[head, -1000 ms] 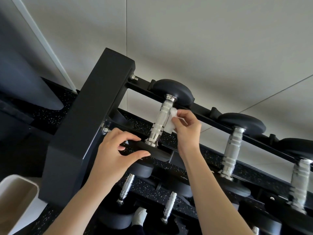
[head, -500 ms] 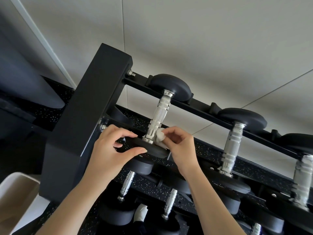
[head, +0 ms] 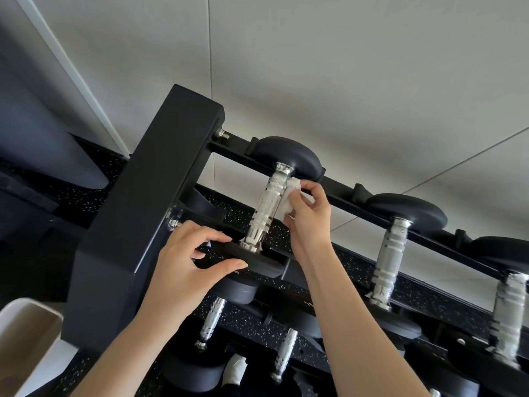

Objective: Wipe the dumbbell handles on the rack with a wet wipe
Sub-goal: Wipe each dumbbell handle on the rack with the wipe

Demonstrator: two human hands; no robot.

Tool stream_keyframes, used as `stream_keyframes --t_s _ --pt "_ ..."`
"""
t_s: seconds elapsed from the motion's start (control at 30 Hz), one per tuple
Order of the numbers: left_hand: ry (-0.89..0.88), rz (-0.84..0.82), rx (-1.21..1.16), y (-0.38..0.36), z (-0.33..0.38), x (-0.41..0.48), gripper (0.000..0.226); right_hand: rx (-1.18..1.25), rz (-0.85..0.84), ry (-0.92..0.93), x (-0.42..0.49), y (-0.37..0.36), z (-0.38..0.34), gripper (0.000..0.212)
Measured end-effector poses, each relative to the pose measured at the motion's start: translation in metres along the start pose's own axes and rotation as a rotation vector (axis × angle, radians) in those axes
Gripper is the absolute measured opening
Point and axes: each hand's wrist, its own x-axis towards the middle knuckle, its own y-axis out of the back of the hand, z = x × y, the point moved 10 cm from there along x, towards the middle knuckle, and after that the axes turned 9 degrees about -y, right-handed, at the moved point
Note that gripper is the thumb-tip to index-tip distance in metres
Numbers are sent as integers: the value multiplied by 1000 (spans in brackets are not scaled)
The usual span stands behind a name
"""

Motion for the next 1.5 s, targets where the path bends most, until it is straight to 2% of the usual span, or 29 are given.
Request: stream_keyframes --t_s 0.13,0.43,0.67,0.8,1.1,1.33,1.5 --pt "3 3 -4 0 -1 0 39 92 -79 -72 -1 -8 7 14" --pt "-6 4 1 0 -1 -1 36 -55 -158 -133 -21 -6 41 17" --pt "-6 -3 8 0 -1 -1 38 134 -253 -107 -6 -20 12 38" --pt "-11 7 4 0 0 -1 36 70 -293 -88 -5 -27 4 36" --pt "-26 -3 17 0 0 -1 37 -76 -303 -123 -33 -9 41 35" --pt "-38 6 5 0 1 -1 34 -214 -286 -67 -43 1 47 28" --pt "-43 -7 7 -1 1 -1 34 -270 -145 37 -37 12 23 25"
